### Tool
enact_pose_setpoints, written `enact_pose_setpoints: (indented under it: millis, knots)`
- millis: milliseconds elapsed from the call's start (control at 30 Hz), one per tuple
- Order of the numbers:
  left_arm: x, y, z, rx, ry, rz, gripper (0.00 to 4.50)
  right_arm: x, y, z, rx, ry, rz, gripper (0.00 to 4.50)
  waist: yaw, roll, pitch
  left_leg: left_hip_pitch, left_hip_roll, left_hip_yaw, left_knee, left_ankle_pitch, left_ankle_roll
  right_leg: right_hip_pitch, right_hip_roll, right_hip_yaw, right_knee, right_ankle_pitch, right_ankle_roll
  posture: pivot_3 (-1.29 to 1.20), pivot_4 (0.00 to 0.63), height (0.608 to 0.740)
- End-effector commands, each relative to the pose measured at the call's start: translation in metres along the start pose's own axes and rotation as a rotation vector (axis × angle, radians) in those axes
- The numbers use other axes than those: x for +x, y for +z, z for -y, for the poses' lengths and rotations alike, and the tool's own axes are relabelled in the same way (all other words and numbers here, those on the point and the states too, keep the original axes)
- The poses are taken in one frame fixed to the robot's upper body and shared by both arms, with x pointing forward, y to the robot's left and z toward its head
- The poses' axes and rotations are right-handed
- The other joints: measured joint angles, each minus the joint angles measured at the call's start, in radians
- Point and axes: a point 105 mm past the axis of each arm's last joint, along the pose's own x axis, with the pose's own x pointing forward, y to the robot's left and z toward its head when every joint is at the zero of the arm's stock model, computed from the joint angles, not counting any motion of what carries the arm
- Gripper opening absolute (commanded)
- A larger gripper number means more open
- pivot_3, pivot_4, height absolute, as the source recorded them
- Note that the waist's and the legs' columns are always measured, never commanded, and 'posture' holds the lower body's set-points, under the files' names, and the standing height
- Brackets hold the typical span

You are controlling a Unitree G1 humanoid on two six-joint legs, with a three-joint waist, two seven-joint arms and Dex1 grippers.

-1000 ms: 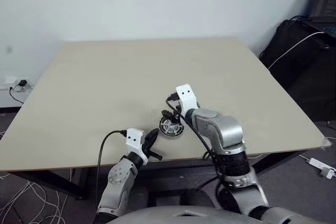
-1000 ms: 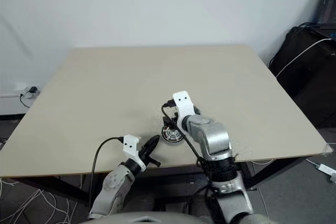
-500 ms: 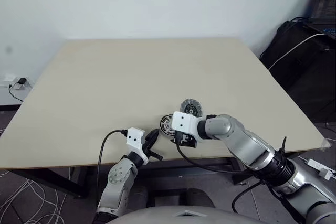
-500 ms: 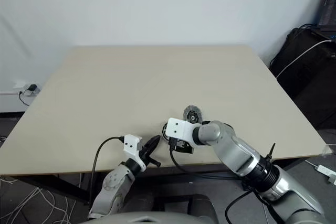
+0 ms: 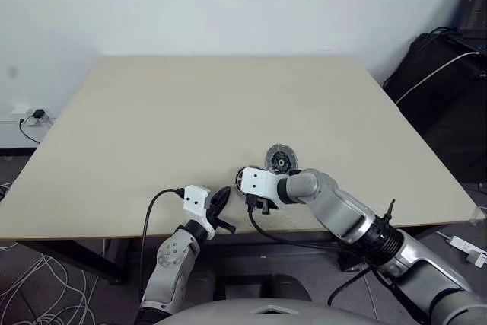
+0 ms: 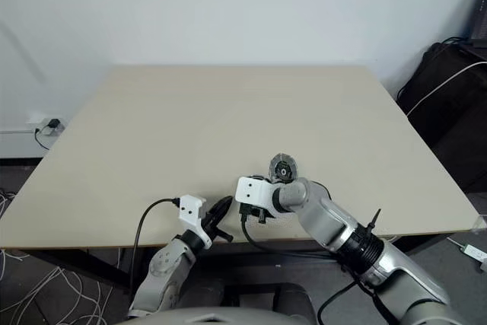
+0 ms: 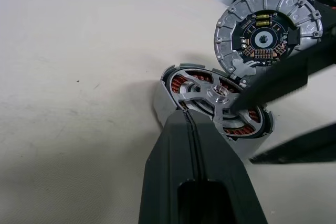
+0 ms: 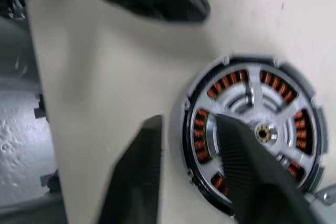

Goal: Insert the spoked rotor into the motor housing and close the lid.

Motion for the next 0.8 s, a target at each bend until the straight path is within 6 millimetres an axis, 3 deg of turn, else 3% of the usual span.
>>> enact_pose_setpoints:
  millis: [33,100,267,567,800]
  knots:
    - [0.003,0.017,0.003,0.013,-0.008,0.071,0.00,-0.004,0.004,0.009,-0.019,-0.027,0.014,0.45,0.000,0.000,0.000,0.000,0.000,0.000,0.000,0.000,0.000,0.000,0.000,0.000,0.000,0.000,0.000,0.00,0.000,0.740]
    - [0.003,0.017,0.003,0.012,-0.008,0.071,0.00,-0.004,0.002,0.009,-0.010,-0.024,0.008,0.09,0.000,0.000,0.000,0.000,0.000,0.000,0.000,0.000,0.000,0.000,0.000,0.000,0.000,0.000,0.000,0.00,0.000,0.740]
    - [0.004,0.017,0.003,0.012,-0.010,0.071,0.00,-0.004,-0.001,0.011,0.025,-0.032,0.006,0.09,0.000,0.000,0.000,0.000,0.000,0.000,0.000,0.000,0.000,0.000,-0.002,-0.003,0.001,0.001,0.001,0.00,0.000,0.740]
    - [0.004,0.014,0.002,0.009,-0.014,0.066,0.00,-0.005,0.010,0.018,0.402,-0.126,0.060,0.09,0.000,0.001,0.000,0.000,0.000,0.000,0.000,0.000,0.000,0.000,-0.003,-0.005,0.002,0.002,0.000,0.00,0.000,0.740]
    - [0.005,0.013,0.003,0.007,-0.021,0.062,0.00,-0.003,0.022,0.013,0.515,-0.145,0.061,0.09,0.001,0.001,0.000,0.000,0.000,0.000,0.000,0.000,0.000,0.000,-0.004,-0.006,0.001,0.002,0.000,0.00,0.000,0.740]
